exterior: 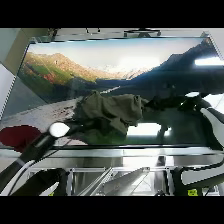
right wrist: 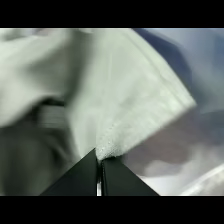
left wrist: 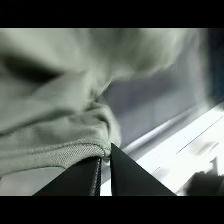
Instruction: Fold the shirts.
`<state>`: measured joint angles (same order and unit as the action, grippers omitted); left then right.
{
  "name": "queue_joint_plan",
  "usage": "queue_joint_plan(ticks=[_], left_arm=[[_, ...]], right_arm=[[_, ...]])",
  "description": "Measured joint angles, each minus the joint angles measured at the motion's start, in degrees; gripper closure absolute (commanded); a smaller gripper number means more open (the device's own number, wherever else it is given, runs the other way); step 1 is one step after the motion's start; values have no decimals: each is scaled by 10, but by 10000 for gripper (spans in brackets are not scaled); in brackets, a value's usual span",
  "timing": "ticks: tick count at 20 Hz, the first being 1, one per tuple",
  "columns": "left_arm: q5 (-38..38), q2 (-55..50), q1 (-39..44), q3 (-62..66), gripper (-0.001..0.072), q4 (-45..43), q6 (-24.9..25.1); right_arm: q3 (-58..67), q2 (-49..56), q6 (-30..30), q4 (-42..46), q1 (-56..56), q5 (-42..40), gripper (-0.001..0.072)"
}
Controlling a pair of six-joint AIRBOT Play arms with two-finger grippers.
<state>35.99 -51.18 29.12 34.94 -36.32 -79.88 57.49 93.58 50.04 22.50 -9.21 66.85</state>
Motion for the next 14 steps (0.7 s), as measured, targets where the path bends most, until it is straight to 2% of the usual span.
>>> queue_joint_plan(ticks=[3,8,11,14], left_arm=[[47,110,-94,42,646,2,0],[115,258,-297,187,647,4,3],[147,298,-412,279,675,4,15],[217,299,-507,342,675,14,26]], right_arm=[[57,-57,31,9,-30,27,694],[167,-212,72,16,-94,67,695],[226,-326,81,13,-120,77,695],[251,-419,89,45,-125,73,695]])
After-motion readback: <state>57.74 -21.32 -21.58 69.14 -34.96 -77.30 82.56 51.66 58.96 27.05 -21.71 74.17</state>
